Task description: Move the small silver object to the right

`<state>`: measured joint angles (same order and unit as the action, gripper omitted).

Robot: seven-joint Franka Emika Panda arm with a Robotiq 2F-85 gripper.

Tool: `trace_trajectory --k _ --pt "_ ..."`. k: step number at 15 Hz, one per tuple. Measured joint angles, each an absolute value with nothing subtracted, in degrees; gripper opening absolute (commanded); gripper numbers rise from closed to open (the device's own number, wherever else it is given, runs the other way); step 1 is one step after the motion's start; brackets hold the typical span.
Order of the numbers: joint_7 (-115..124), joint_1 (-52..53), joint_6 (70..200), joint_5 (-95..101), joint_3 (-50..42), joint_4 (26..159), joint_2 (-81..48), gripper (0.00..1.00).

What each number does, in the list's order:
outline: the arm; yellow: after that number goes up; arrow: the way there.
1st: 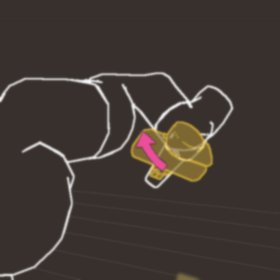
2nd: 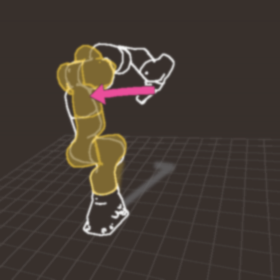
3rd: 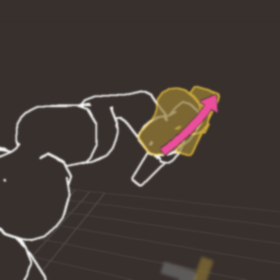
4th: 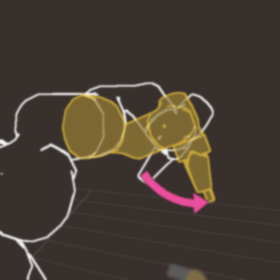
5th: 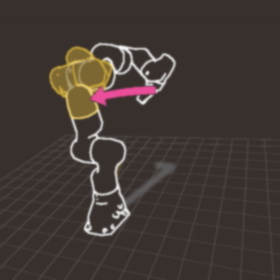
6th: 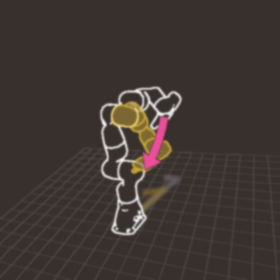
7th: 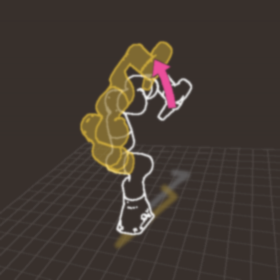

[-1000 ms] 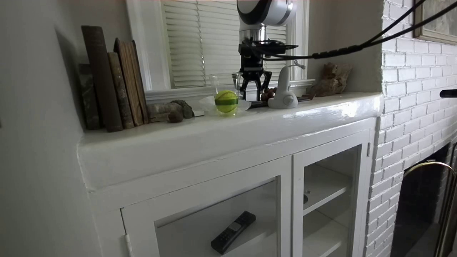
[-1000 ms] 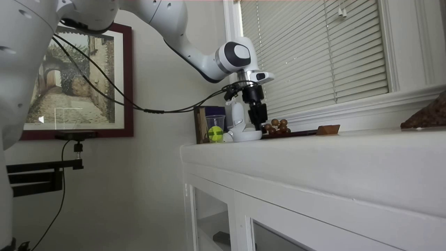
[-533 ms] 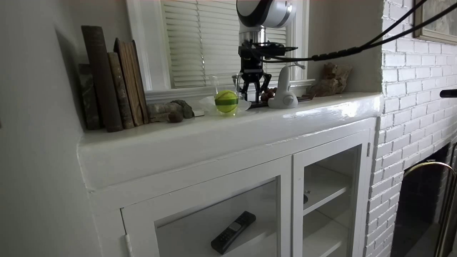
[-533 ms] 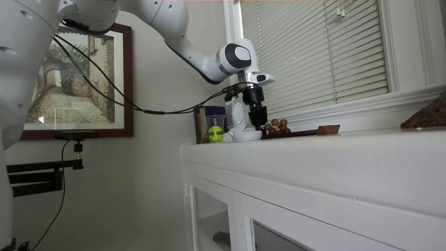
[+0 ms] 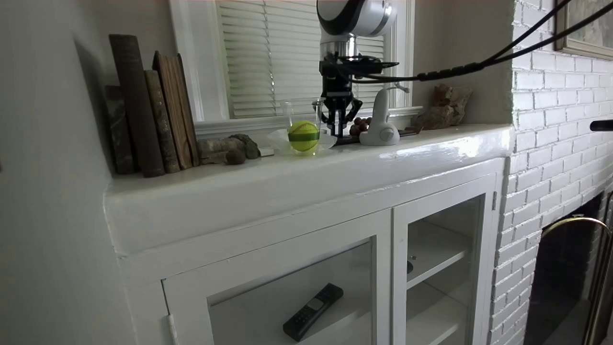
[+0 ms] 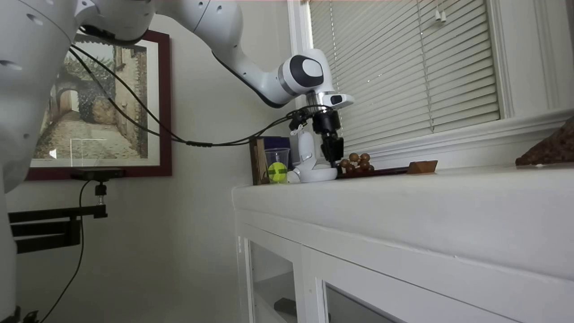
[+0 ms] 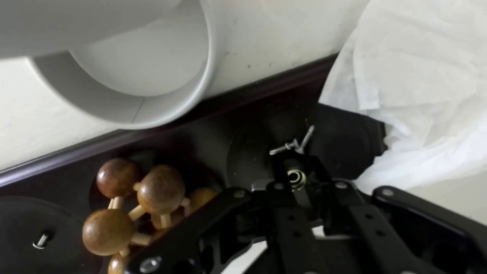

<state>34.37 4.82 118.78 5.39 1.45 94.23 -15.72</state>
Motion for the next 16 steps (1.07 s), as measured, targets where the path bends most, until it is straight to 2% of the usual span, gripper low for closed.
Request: trace_trajectory --k 8,16 --pt "34.4 5.4 117.9 5.4 0.9 92.6 -15.3 0.04" --pt "34.4 5.1 105.5 5.4 -0.8 88.8 -9.5 0.04"
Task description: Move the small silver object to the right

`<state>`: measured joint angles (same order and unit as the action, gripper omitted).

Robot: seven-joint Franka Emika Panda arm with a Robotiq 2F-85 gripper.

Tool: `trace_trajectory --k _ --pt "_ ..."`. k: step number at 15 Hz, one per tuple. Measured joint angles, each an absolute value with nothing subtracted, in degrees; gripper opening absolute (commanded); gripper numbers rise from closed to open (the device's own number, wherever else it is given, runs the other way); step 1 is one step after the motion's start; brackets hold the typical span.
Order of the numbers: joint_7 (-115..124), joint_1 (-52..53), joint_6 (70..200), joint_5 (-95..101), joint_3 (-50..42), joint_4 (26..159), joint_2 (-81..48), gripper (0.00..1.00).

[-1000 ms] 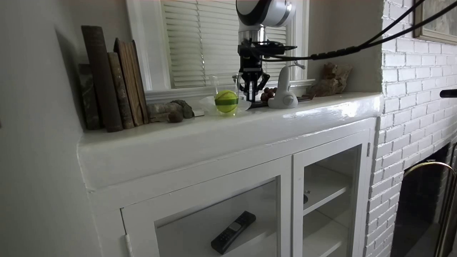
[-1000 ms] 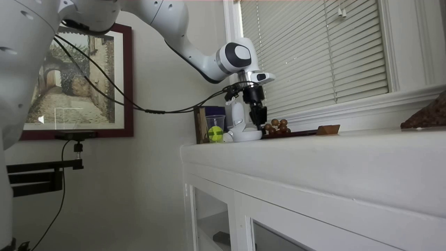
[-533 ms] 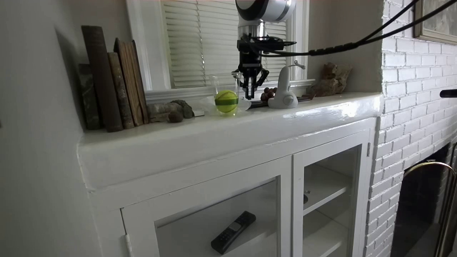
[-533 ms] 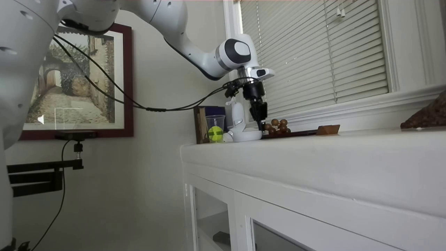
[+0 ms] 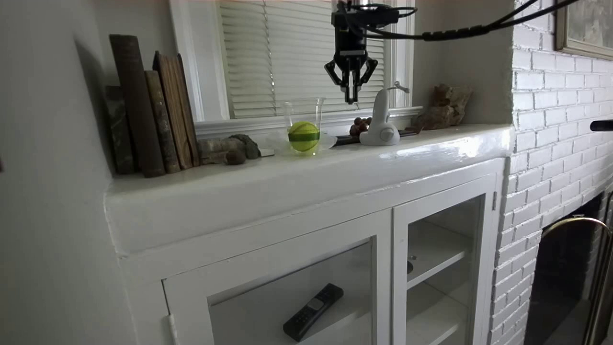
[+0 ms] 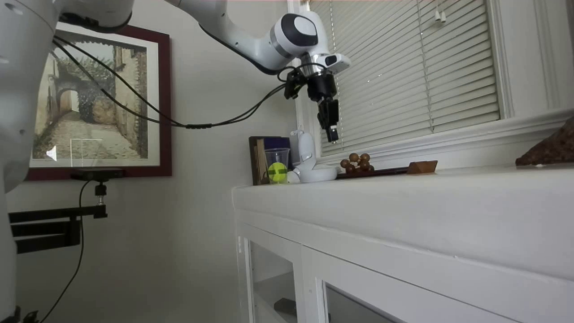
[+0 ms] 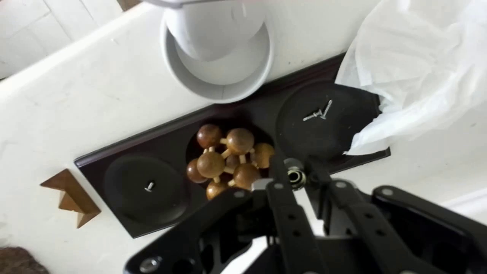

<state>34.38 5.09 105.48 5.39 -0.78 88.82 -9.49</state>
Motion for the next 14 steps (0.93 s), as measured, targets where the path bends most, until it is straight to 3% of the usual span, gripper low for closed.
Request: trace_trajectory --k 14 --pt "34.7 -2.2 103.0 5.4 -6.4 86.9 -8.6 0.04"
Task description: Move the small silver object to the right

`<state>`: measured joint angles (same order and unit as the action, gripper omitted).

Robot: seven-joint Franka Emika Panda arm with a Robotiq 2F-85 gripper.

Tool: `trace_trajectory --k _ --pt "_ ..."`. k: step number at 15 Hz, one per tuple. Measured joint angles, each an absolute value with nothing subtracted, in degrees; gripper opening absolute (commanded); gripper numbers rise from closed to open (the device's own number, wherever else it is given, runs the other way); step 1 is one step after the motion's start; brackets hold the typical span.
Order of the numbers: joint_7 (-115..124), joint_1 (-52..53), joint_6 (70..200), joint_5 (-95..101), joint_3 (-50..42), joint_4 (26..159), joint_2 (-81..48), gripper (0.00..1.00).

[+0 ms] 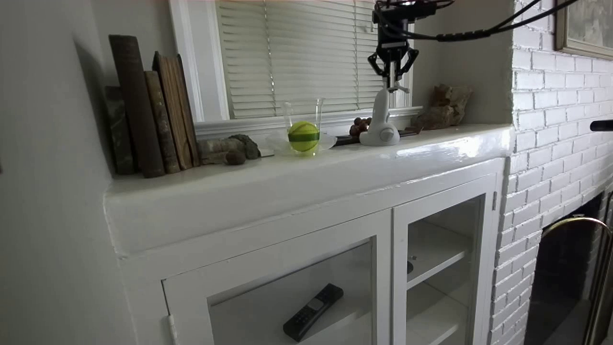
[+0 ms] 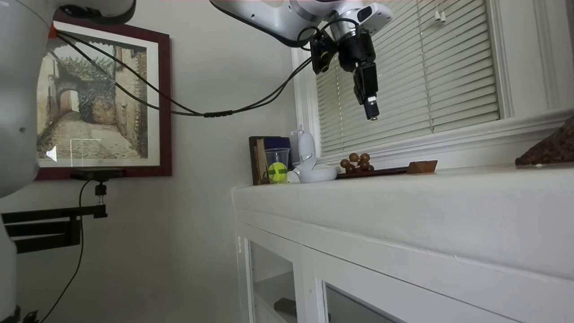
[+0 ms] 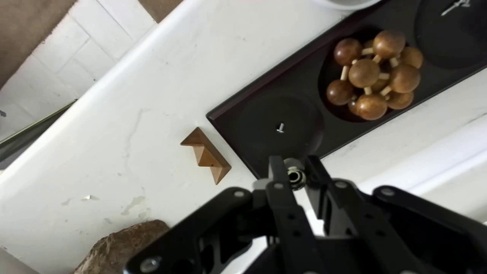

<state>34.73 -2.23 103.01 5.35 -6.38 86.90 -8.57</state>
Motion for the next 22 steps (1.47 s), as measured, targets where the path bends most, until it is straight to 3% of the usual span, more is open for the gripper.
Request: trace_trajectory --k 22 --pt "36.3 -3.6 117.9 3.6 -7.4 95.0 -13.7 0.04"
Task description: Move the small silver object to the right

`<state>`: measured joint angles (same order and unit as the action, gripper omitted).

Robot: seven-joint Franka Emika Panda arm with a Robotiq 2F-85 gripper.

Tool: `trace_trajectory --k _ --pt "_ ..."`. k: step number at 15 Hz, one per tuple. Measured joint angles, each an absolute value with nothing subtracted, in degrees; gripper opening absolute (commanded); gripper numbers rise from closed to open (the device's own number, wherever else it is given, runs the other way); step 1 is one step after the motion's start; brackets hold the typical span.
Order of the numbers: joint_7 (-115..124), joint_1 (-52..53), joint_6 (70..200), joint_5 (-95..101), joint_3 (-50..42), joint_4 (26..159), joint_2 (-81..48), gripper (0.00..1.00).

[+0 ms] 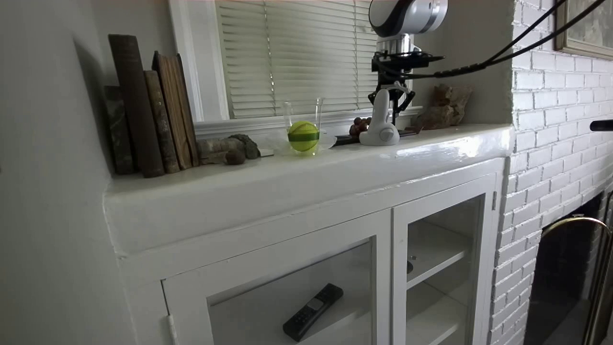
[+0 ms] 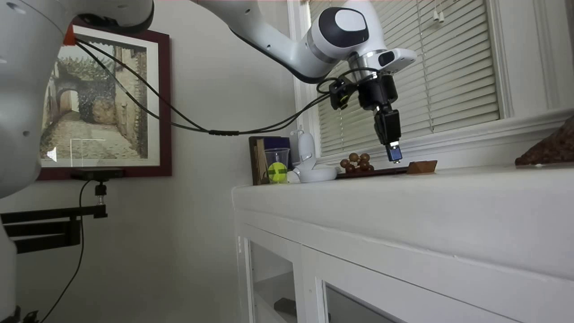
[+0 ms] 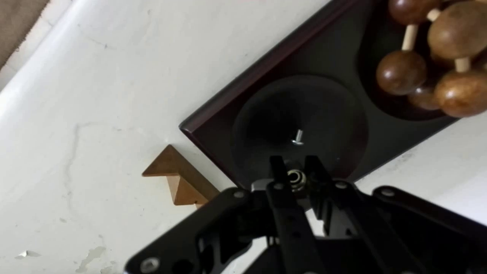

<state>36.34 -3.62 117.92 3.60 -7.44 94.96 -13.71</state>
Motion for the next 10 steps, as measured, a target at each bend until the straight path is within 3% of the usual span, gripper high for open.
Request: trace_trajectory --k 10 --pt "36.3 -3.6 121.0 3.3 -7.3 96.0 -14.3 0.04"
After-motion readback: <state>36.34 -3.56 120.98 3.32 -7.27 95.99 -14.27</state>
